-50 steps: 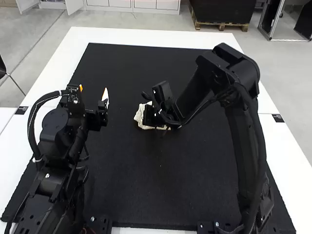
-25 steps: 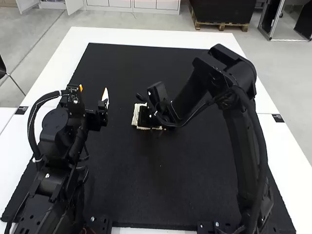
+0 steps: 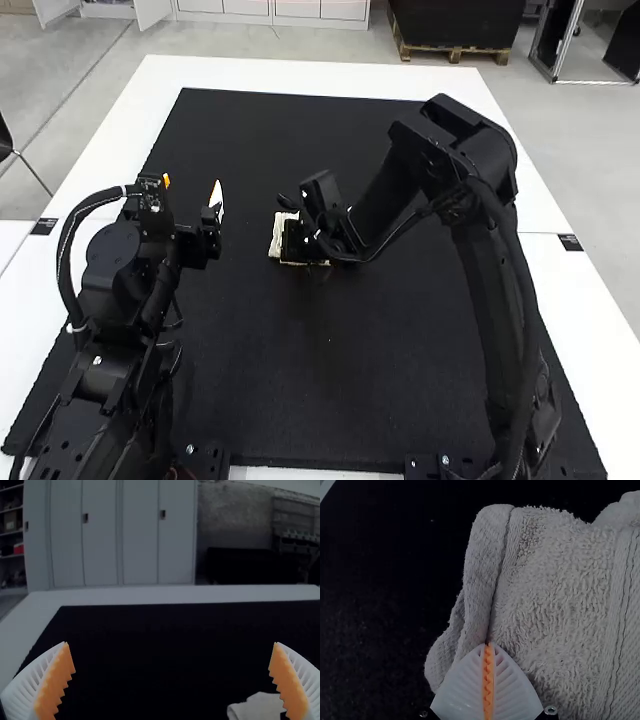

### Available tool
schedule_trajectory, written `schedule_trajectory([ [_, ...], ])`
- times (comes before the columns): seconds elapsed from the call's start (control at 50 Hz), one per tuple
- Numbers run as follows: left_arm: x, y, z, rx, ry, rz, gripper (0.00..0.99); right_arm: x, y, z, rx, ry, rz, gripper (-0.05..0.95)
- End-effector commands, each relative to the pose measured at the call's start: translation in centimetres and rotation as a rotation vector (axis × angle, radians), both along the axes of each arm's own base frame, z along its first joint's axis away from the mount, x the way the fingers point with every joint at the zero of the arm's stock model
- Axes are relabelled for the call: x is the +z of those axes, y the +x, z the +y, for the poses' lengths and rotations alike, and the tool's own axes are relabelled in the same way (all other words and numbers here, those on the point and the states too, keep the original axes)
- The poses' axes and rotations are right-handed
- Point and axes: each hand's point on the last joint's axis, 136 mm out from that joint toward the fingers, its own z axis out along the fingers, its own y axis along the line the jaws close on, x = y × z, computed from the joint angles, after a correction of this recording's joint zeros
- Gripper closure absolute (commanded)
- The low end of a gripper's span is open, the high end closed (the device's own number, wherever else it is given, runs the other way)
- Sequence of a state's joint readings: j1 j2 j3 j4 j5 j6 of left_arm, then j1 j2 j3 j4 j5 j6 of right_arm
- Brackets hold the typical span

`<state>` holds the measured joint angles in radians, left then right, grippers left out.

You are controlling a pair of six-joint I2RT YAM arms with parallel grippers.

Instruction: Fold the towel.

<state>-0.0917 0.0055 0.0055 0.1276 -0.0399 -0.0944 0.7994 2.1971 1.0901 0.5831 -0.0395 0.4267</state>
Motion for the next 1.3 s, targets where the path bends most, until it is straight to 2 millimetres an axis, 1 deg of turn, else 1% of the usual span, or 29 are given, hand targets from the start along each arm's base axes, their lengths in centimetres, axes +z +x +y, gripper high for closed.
schedule_trajectory([
  [0.0,0.3,-0.1,-0.2,-0.011,0.003,-0.014,0.084,-1.7,-0.9,0.0,0.023,-0.041,0.021,0.92],
  [0.12,0.3,-0.1,-0.2,-0.010,0.004,-0.015,0.084,-0.2,-0.6,0.1,0.020,-0.031,0.002,0.92],
  [0.22,0.3,-0.1,-0.2,-0.010,0.004,-0.015,0.084,1.7,-0.4,0.2,0.020,-0.012,-0.020,0.92],
  [0.28,0.3,-0.1,-0.2,-0.010,0.005,-0.017,0.084,3.2,-0.3,0.3,0.018,0.007,-0.040,0.92],
  [0.44,0.4,-0.1,-0.2,-0.010,0.007,-0.019,0.082,5.3,-0.1,0.5,0.017,0.032,-0.062,0.92],
  [0.58,0.4,-0.1,-0.2,-0.010,0.007,-0.020,0.084,6.2,0.1,0.6,0.018,0.036,-0.076,0.92],
  [0.78,0.4,-0.1,-0.2,-0.010,0.007,-0.020,0.082,8.5,1.0,0.3,0.001,0.065,-0.109,0.92],
  [0.84,0.4,-0.1,-0.2,-0.010,0.005,-0.020,0.082,8.9,1.0,0.3,-0.001,0.070,-0.113,0.92],
  [0.9,0.4,-0.1,-0.2,-0.010,0.005,-0.020,0.084,9.3,1.0,0.4,0.001,0.075,-0.114,0.92],
  [1.06,0.4,-0.1,-0.2,-0.010,0.007,-0.020,0.084,9.4,0.8,0.5,0.005,0.074,-0.113,0.92],
  [1.2,0.4,-0.1,-0.2,-0.010,0.007,-0.020,0.084,10.0,1.3,-0.1,-0.006,0.074,-0.127,0.92],
  [1.28,0.4,-0.1,-0.2,-0.010,0.007,-0.020,0.084,10.9,2.4,-1.2,-0.035,0.084,-0.142,0.92],
])
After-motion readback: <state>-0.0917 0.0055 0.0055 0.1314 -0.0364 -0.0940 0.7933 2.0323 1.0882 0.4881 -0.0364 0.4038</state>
